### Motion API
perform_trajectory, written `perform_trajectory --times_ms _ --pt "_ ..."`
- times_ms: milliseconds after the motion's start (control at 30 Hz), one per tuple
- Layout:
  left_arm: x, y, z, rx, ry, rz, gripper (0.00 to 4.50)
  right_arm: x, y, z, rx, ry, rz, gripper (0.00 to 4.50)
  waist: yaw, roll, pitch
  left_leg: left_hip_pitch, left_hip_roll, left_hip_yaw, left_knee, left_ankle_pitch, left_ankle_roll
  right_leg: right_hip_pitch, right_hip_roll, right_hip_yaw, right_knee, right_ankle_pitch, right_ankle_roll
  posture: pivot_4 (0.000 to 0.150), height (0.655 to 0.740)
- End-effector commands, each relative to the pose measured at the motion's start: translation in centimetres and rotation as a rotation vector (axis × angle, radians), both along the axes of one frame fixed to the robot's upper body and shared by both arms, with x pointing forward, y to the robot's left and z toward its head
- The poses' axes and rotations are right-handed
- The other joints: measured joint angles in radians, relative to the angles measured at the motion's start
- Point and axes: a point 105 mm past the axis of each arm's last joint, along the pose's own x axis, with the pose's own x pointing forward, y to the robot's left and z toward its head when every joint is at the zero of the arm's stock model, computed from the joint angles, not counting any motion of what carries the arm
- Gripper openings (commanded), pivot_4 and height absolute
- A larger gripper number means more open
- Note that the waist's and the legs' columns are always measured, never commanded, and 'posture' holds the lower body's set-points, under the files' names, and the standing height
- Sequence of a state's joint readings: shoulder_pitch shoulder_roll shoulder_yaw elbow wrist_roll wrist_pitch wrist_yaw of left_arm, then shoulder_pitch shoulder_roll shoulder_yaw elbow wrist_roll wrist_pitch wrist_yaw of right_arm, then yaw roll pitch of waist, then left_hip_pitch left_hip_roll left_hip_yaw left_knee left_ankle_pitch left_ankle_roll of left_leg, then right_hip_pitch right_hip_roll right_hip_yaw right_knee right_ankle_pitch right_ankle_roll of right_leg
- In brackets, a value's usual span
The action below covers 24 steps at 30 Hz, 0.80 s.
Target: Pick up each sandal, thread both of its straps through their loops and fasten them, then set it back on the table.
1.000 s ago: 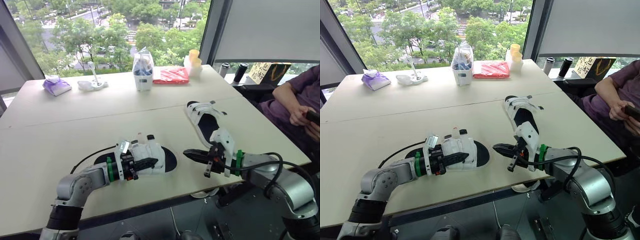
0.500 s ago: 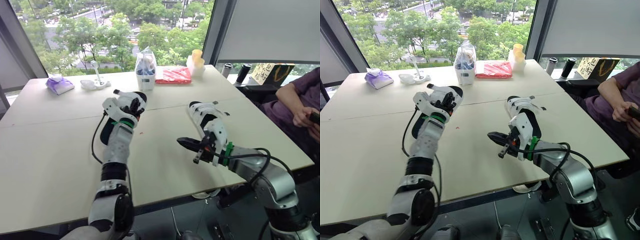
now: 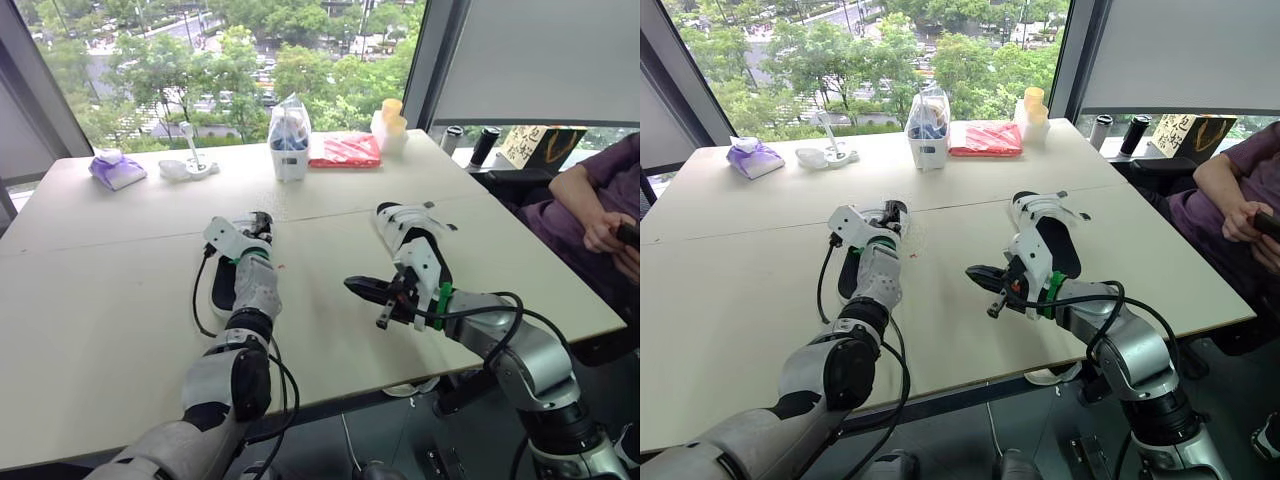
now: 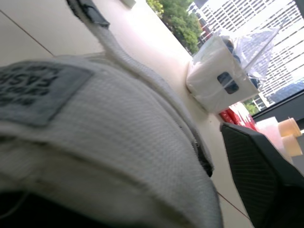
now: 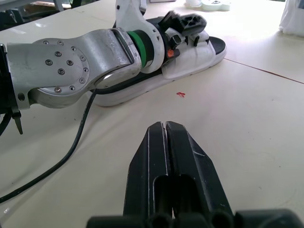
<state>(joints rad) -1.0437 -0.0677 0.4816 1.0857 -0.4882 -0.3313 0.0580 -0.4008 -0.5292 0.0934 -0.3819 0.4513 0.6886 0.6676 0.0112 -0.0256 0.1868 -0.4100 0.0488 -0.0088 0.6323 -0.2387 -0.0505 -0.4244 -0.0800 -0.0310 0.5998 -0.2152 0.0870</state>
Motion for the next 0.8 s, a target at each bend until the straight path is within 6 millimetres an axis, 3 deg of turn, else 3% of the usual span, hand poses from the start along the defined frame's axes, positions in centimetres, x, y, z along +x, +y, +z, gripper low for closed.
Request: perform_trajectory --times_ms 33,167,333,567,700,800 --pt "-0.7 -0.4 -0.6 0.104 -0.018 -0.067 4.40 -0.2 0.0 0.6 -0.001 -0.042 0.013 0.00 -0.003 0.001 -0.001 0.001 0.000 0.000 0.000 0.000 0.000 0.000 0.000 0.000 0.000 0.000 0.000 0.150 0.7400" --pt "-2.8 -0.9 -1.4 0.304 -0.033 -0.172 4.40 -0.1 -0.2 0.3 0.009 -0.032 0.012 0.00 -0.004 0.002 -0.001 0.002 0.000 0.000 -0.001 0.000 0.000 0.000 0.000 0.001 0.004 0.000 0.000 0.150 0.7400" --pt "-8.1 -0.4 0.8 0.664 -0.125 -0.379 4.40 0.2 -0.9 0.3 0.096 0.042 0.025 0.00 -0.020 0.002 -0.001 0.004 0.000 0.000 0.000 0.000 0.000 -0.001 0.000 0.002 0.011 0.000 0.000 0.150 0.7400" --pt "-14.0 3.3 2.0 1.124 -0.056 -0.567 4.40 0.4 -2.3 -0.2 0.131 0.091 0.033 0.00 -0.025 0.003 -0.001 0.006 0.001 -0.001 0.002 0.002 -0.001 -0.001 0.001 0.003 0.014 -0.002 -0.008 0.150 0.7400" --pt "-16.6 5.5 2.6 1.190 -0.008 -0.645 4.40 -0.2 -3.3 -1.2 0.109 0.144 0.061 0.00 -0.022 0.003 -0.001 0.005 0.001 0.000 0.004 0.002 -0.001 -0.002 0.000 0.004 0.014 -0.003 -0.010 0.150 0.7400" --pt "-18.8 6.3 2.4 1.118 0.012 -0.720 4.40 -0.3 -3.8 -1.9 0.094 0.173 0.071 0.00 -0.023 0.003 -0.001 0.003 0.001 0.001 0.005 0.002 -0.001 -0.003 0.000 0.004 0.012 -0.003 -0.010 0.150 0.7400"
